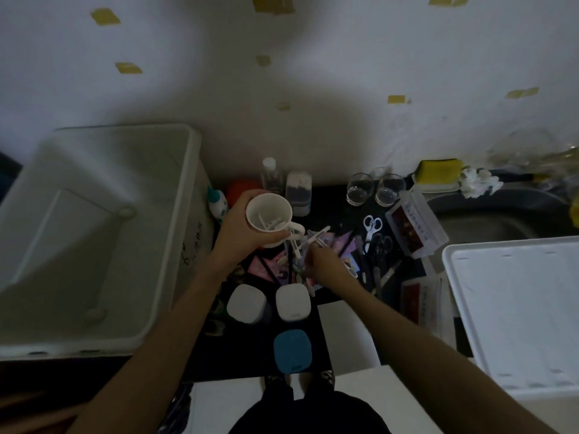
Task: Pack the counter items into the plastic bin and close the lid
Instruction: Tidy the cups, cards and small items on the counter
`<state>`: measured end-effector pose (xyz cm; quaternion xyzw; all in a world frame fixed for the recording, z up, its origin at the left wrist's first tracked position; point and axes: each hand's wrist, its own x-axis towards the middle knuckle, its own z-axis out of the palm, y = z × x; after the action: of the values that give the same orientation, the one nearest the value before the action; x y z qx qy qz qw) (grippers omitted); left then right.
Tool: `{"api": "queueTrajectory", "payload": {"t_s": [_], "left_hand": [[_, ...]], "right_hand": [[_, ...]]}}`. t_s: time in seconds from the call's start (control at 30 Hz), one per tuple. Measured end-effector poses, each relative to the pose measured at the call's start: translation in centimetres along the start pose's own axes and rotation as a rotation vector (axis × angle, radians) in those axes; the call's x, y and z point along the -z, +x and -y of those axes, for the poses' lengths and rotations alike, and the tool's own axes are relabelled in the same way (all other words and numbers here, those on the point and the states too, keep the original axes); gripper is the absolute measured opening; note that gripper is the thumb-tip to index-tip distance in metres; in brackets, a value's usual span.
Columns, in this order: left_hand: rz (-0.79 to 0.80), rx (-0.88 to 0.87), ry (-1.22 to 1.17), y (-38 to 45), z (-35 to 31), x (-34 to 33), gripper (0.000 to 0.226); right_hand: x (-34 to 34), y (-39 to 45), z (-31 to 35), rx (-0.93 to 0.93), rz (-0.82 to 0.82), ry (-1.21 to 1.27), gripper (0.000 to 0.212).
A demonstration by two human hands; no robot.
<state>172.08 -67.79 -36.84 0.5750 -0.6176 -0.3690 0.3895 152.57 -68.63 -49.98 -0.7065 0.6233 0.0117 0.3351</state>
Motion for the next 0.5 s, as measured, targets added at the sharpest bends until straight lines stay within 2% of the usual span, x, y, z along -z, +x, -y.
{"api": "queueTrajectory", "payload": {"t_s": [0.07,0.2,0.27,0.4,0.5], "left_hand": [[-0.003,0.014,-0.001,-0.2,0.3,-0.1,0.075],[-0.005,0.032,-0.018,-0.2,1.0,-0.2,0.074],[-0.006,0.038,-0.015,-0.1,1.2,-0.2,0.073],[0.01,0.044,-0.022,0.0,1.4,-0.4,0.073],[0.022,0.047,-0.049,0.0,1.5,-0.6,0.072]], "right_hand": [[-2.4,0.3,-0.4,-0.055,-0.037,-0.005,0.043],[-4.7,0.6,-0.9,-0.094,-0.107,0.034,0.047],[-4.5,0.8,-1.1,-0.077,-0.082,0.047,0.041],[-3.3,1.0,-1.7,-0.05,-0.077,0.068,0.014],[-0.4,0.9,-2.0,0.001,-0.123,0.144,0.012]]}}
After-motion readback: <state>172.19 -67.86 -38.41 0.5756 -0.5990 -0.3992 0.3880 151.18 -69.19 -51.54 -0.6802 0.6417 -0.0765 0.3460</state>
